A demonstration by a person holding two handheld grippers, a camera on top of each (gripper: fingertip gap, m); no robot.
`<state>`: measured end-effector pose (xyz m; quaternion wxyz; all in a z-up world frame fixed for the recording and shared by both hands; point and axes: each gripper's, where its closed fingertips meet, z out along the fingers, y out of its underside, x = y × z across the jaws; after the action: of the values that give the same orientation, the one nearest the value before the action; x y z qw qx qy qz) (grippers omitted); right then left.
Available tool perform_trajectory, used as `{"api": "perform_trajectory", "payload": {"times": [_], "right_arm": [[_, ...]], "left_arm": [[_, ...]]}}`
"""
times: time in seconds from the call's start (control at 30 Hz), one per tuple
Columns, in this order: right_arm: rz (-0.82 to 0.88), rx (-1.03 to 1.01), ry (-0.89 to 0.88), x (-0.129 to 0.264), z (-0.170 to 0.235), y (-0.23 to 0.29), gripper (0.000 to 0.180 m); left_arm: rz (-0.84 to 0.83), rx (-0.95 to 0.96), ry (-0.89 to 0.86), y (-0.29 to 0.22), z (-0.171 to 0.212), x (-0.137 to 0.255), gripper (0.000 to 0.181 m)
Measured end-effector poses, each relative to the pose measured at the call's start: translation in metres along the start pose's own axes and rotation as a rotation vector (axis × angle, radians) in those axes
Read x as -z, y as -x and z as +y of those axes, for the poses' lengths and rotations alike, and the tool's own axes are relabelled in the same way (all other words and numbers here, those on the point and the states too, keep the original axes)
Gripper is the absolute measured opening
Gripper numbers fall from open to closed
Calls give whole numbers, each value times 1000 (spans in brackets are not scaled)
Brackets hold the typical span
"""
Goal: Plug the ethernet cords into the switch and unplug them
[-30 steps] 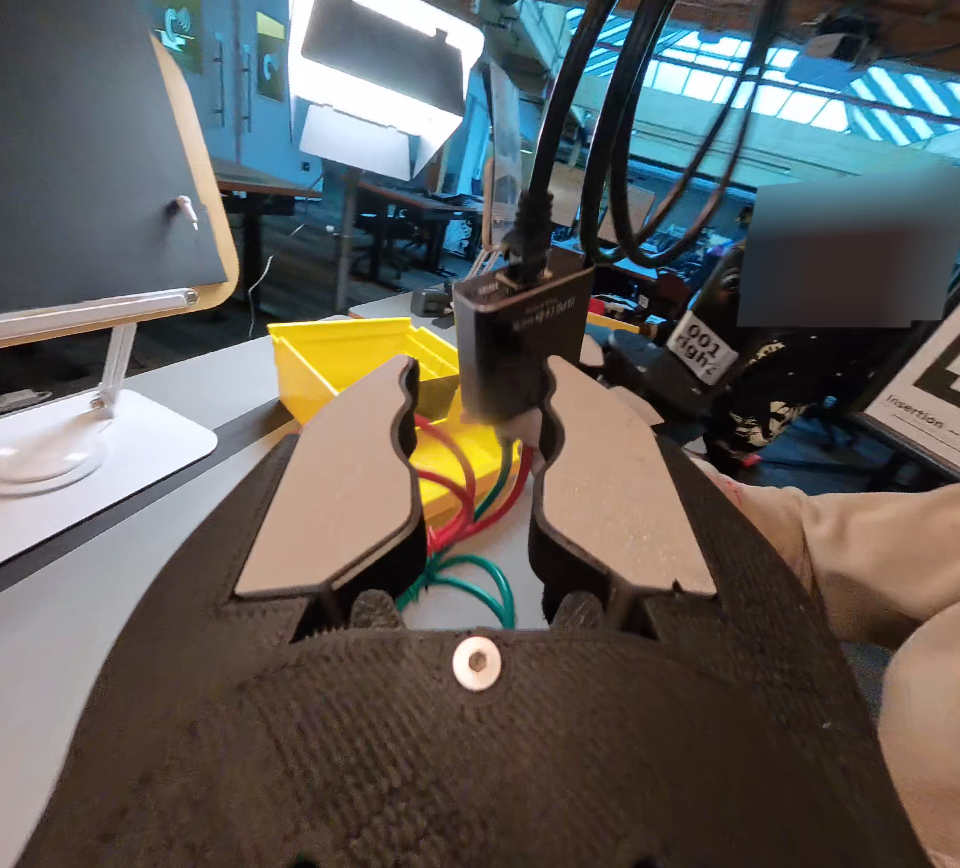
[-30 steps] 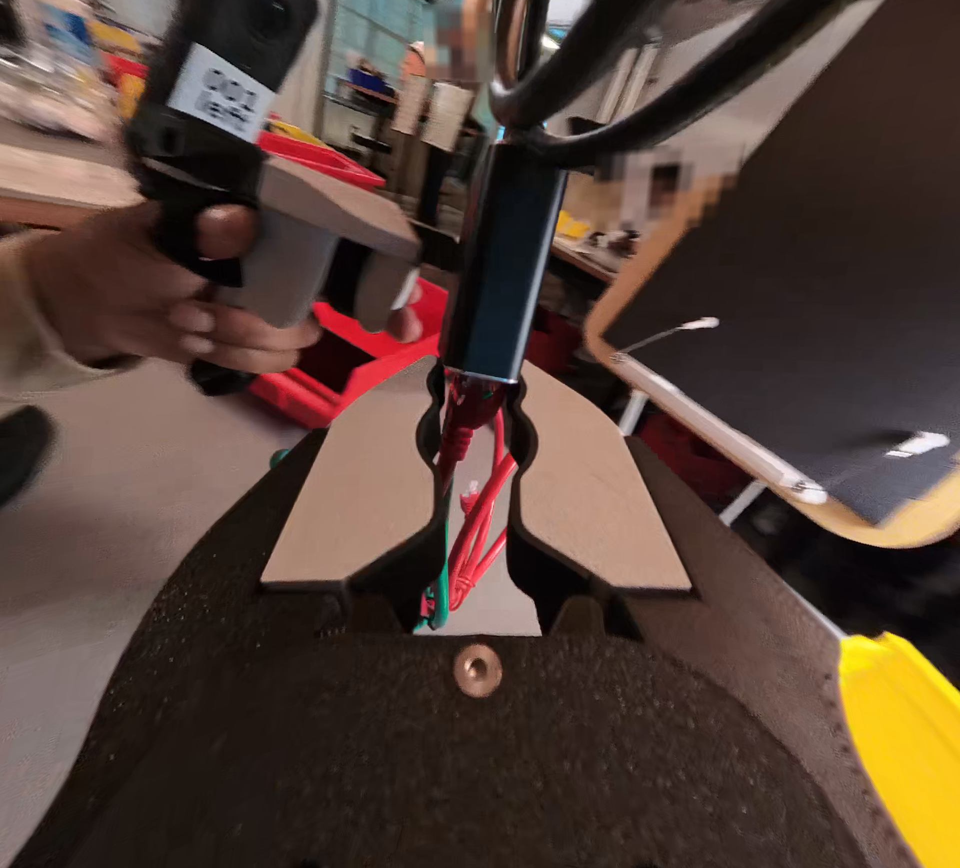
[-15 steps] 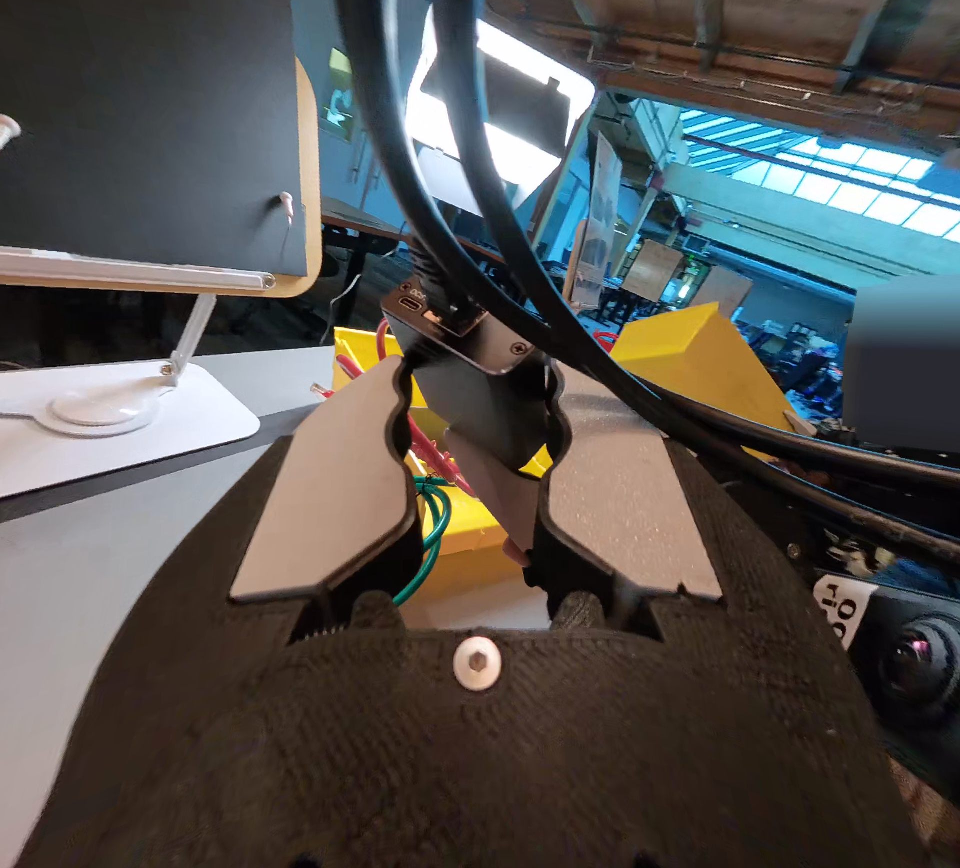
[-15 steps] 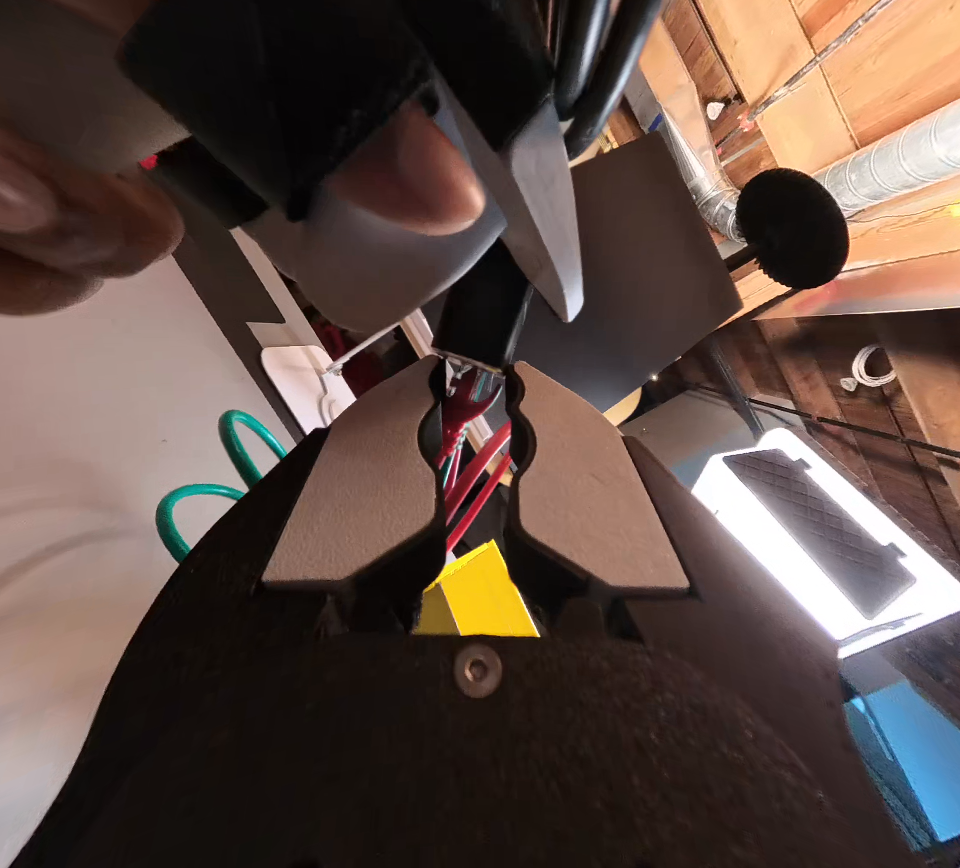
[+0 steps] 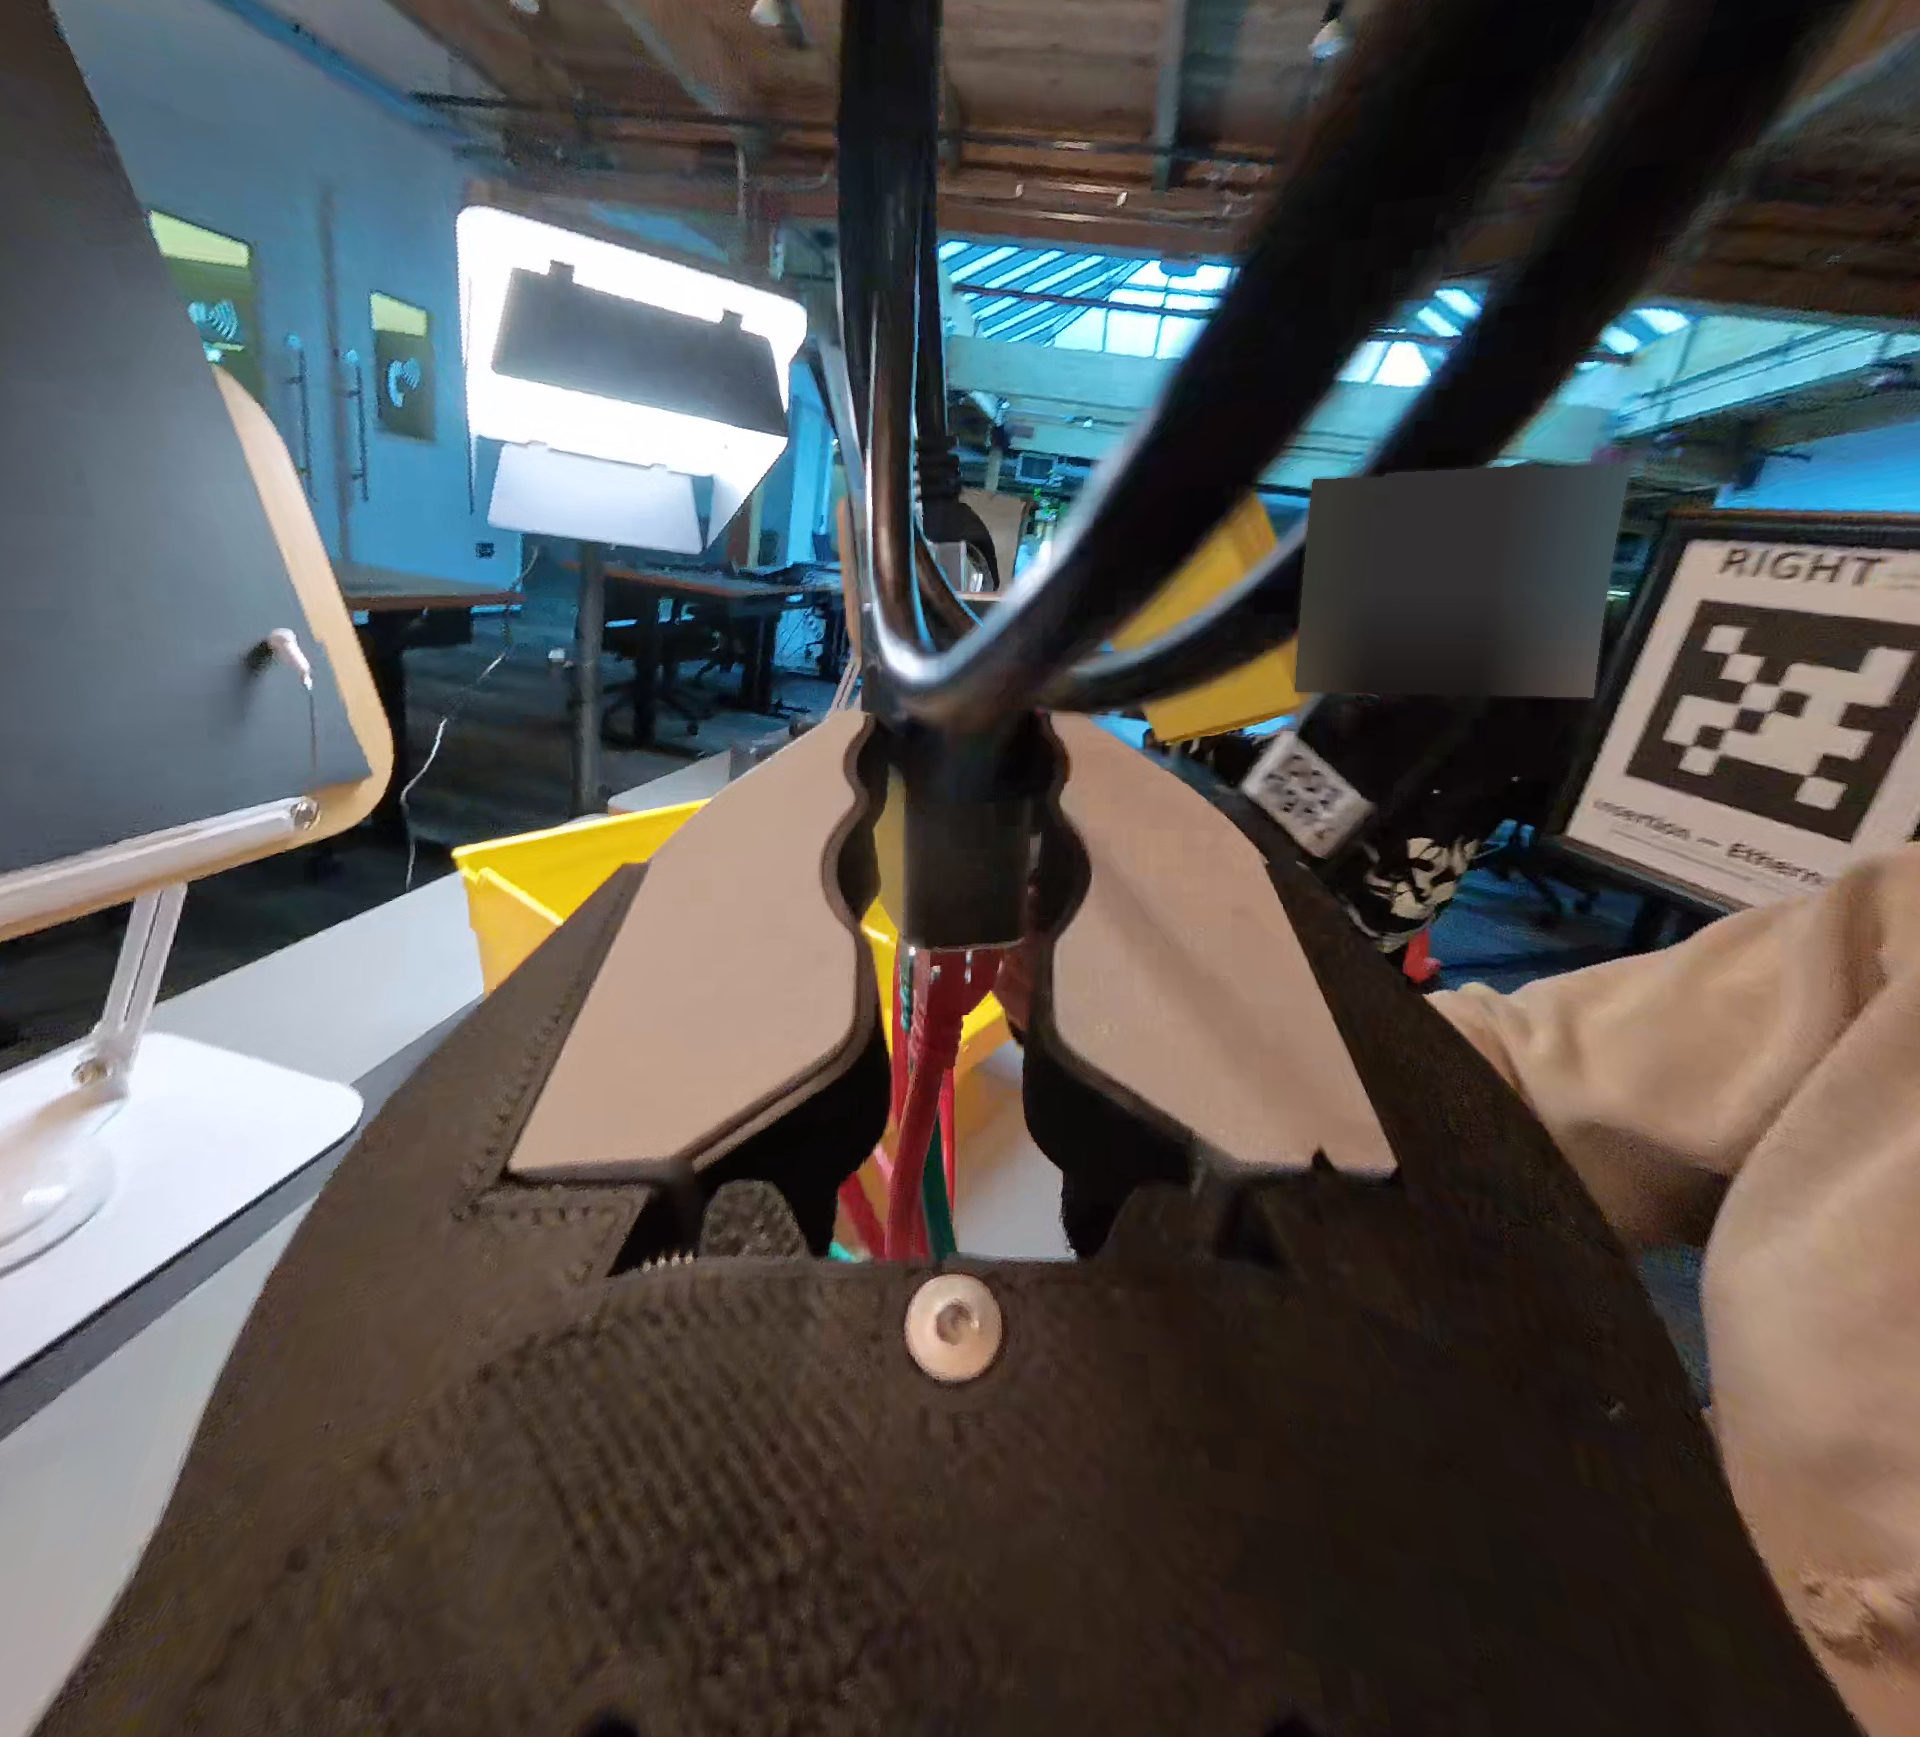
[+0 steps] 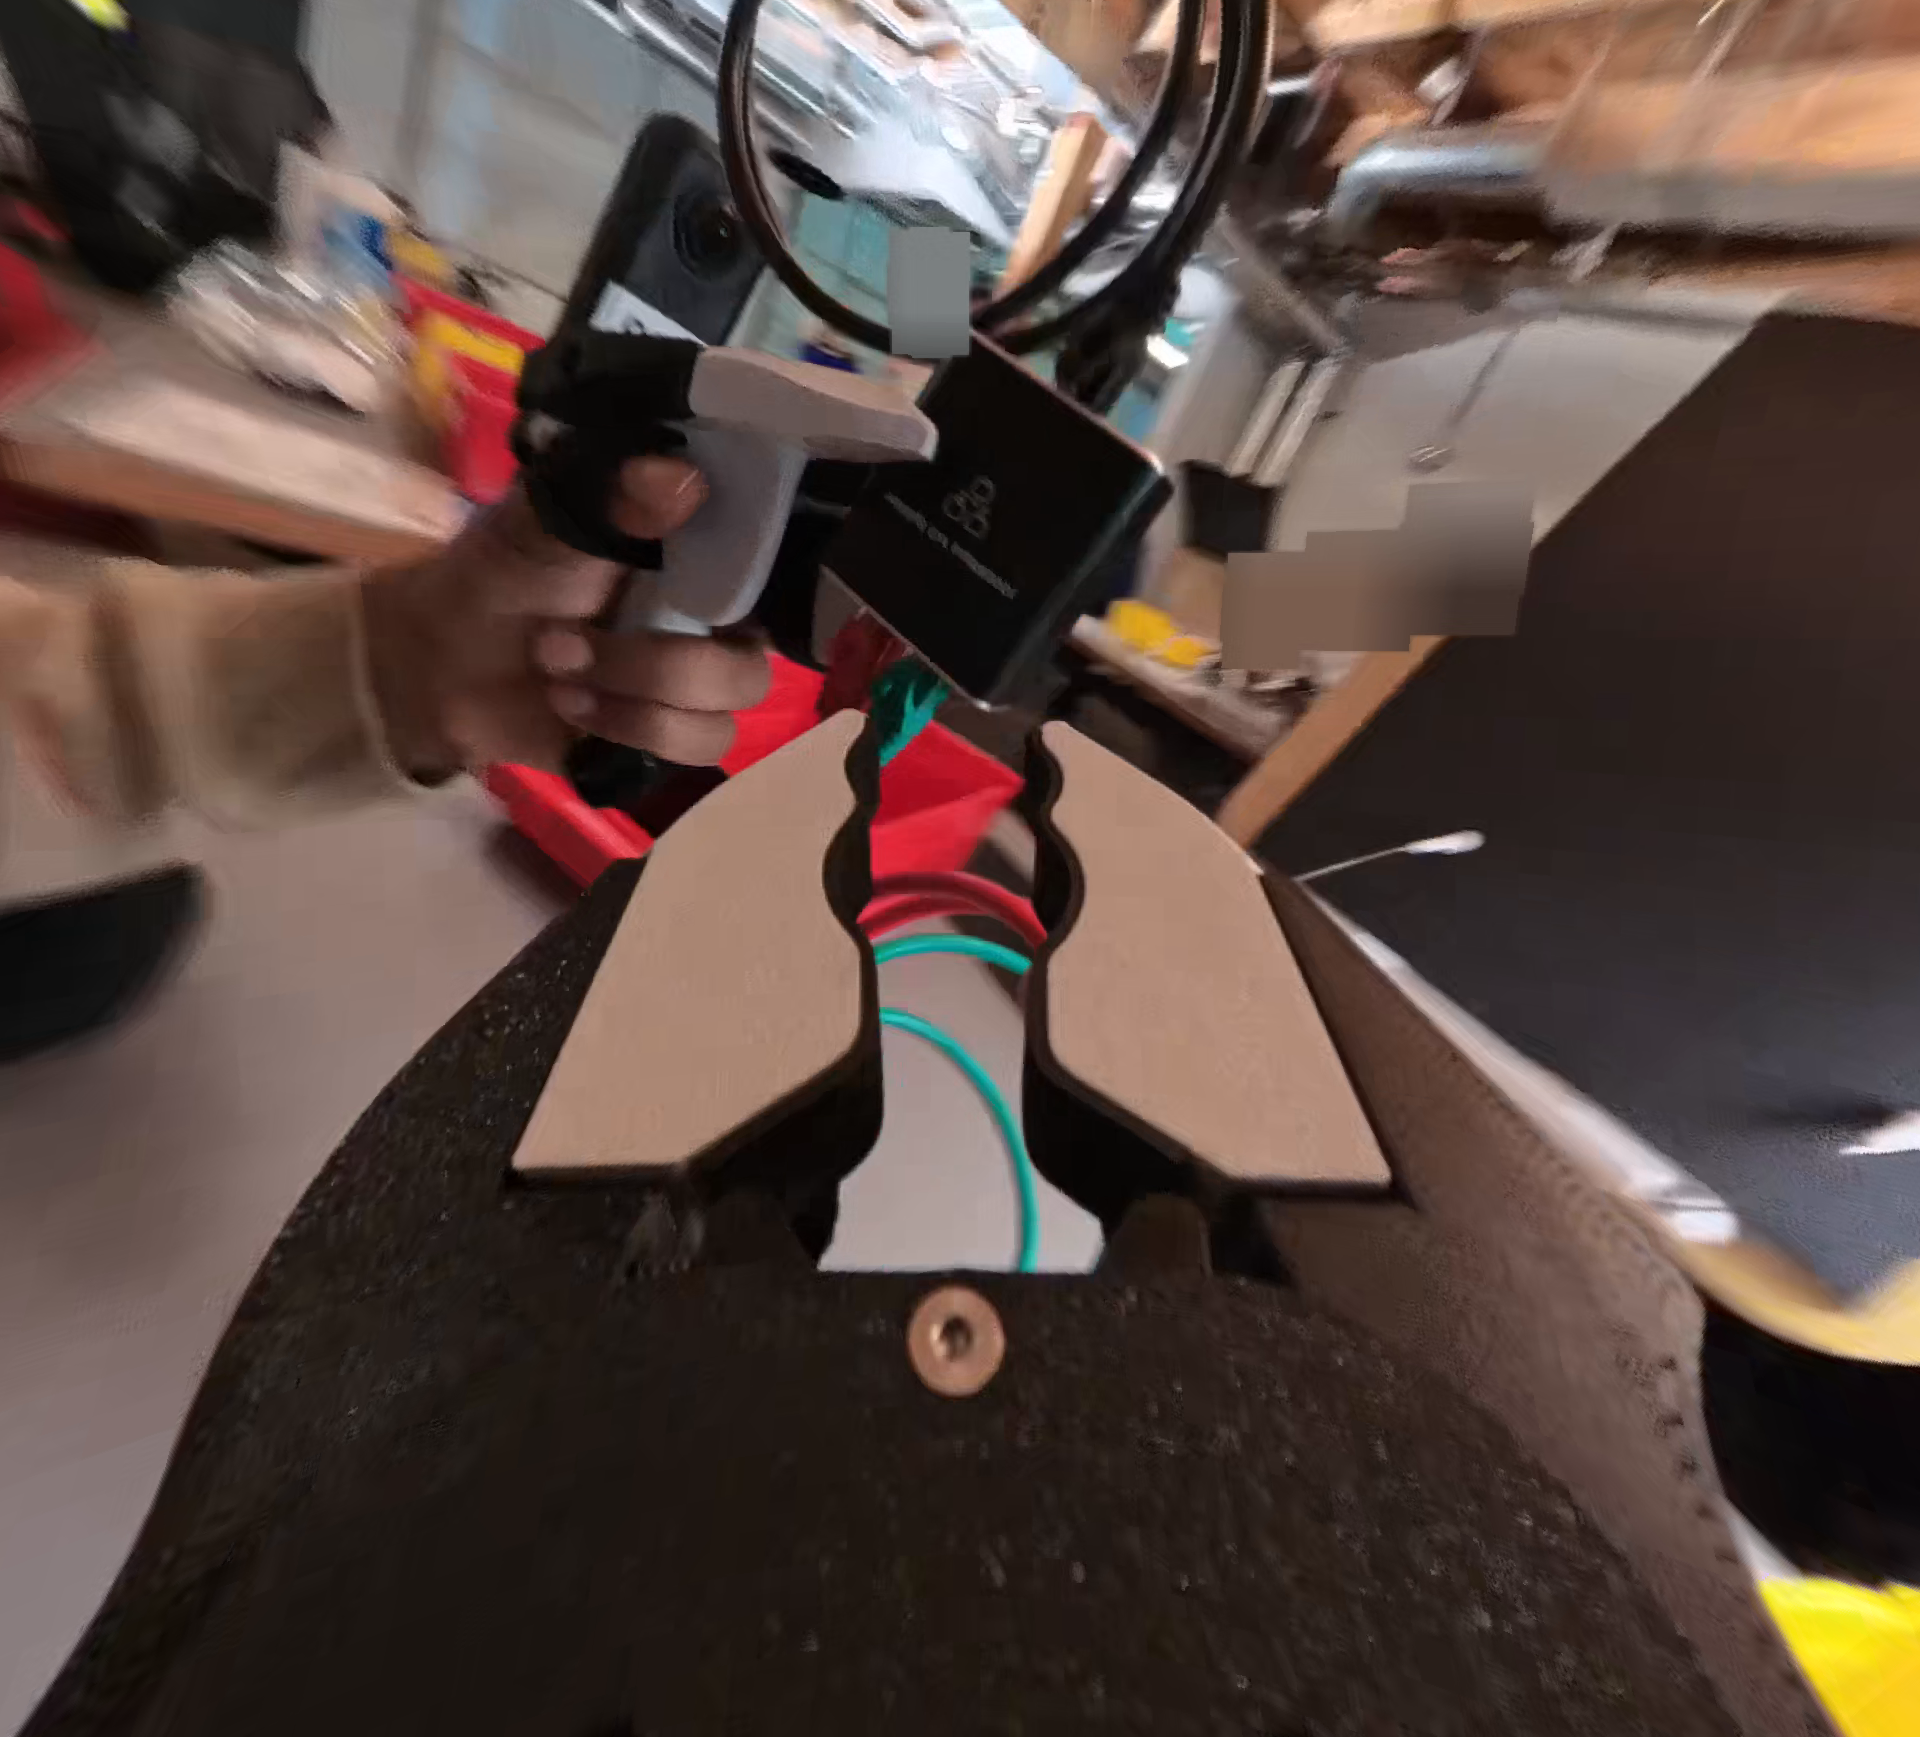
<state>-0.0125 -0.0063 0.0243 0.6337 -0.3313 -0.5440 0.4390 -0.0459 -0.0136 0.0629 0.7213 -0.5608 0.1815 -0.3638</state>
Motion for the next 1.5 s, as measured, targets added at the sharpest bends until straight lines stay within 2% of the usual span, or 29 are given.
{"api": "perform_trajectory", "payload": {"times": [0.13, 0.27, 0.4, 0.53, 0.7, 0.87, 1.0, 1.13, 1.2, 1.23, 1.37, 1.5], "right_arm": [[-213, -332, 15, -3, -3, 16, 30], [-229, -412, -4, 11, -23, -1, 35], [-246, -475, -18, 15, -23, -5, 36], [-352, -465, 20, 3, -5, 23, 43], [-370, -468, -51, 1, -9, 34, 25], [-357, -512, -18, 1, -4, 29, 23], [-396, -529, 142, 7, 5, 27, 23], [-478, -469, 249, 18, 7, 38, 23], [-488, -457, 254, 18, 5, 43, 23], [-487, -456, 241, 17, 5, 44, 23], [-486, -492, 81, 12, -6, 41, 23], [-527, -653, -102, 9, -14, 44, 19]], "left_arm": [[43, -7, 0, -9, -6, 3, 26], [88, 33, -5, -13, -6, 3, 26], [153, 96, -37, -26, -6, -5, 25], [209, 150, -77, -42, -3, -15, 25], [226, 181, -121, -47, 4, -22, 25], [171, 187, -124, -37, 6, -23, 24], [88, 65, 29, -30, 14, -21, 26], [111, 27, 182, -38, 28, -21, 43], [142, 18, 193, -45, 33, -23, 35], [157, -1, 184, -48, 33, -24, 26], [132, -86, 167, -52, 25, -24, 27], [129, -79, 93, -56, 14, -24, 25]]}}
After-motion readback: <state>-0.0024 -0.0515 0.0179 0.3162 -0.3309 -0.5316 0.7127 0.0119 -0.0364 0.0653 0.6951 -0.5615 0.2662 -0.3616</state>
